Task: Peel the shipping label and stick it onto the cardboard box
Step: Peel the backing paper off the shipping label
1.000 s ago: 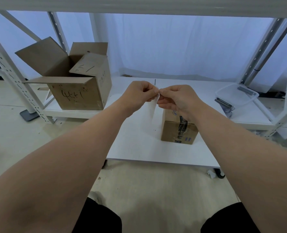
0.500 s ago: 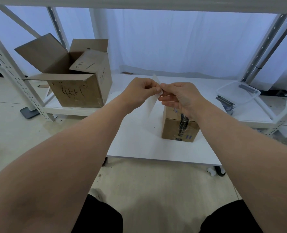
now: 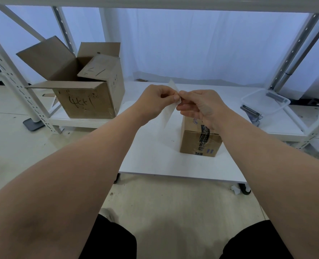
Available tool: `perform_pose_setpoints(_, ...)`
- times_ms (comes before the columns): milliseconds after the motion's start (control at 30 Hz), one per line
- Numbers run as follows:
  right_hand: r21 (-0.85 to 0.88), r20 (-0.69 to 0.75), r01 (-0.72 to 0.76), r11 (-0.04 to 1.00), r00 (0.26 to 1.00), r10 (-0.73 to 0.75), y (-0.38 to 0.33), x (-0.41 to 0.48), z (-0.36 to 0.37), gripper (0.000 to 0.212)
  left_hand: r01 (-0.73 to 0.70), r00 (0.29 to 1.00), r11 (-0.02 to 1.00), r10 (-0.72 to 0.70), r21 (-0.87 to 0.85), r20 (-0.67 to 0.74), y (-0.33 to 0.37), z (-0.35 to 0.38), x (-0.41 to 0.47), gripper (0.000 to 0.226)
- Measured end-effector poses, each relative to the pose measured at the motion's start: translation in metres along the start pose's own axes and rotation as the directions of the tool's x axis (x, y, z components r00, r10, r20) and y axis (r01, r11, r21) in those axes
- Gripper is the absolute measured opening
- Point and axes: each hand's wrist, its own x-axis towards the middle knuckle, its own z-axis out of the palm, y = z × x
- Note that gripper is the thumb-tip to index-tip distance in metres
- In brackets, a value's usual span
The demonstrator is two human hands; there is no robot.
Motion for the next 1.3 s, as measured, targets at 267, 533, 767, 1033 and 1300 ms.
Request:
perform_pose_setpoints(267, 0.025, 0.012, -0.006, 1.0, 1.0, 0.006, -0.0002, 0.0004, -0.0008, 0.014, -0.005, 1.0, 1.0, 0.005, -0.004, 0.0, 0.0032, 0.0, -0.0019, 0.009)
perform_pose_setpoints(533, 0.072, 0.018, -0.041, 0.997, 0.999, 0.04, -0.002, 0.0016, -0.0005, 0.017, -0.004, 1.0, 1.0, 0.005, 0.024, -0.029, 0.0039, -0.0008, -0.0018, 0.01)
perform_pose_setpoints(767, 0.08, 0.064, -0.016, 0.997, 0.998, 0.011, -0.0023, -0.0005, -0.0025, 0.014, -0.044, 0.999, 0.998, 0.045, 0.036, -0.021, 0.0042, -0.0024, -0.0034, 0.018)
perform_pose_setpoints(1033, 0.1, 0.039, -0.008, 0.995, 0.999, 0.004, -0.0042, -0.0012, -0.0008, 0.009, -0.061, 0.998, 0.998, 0.061, 0.0, 0.011, 0.005, -0.0027, -0.0025, 0.018)
perform_pose_setpoints(1300, -0.217, -0.003, 0.145, 0.965, 0.989, -0.15, -0.0001, 0.0003, 0.002, 0.009, -0.094, 0.996, 0.959, 0.093, 0.266, 0.017, 0.0079, 0.005, 0.0006, 0.022)
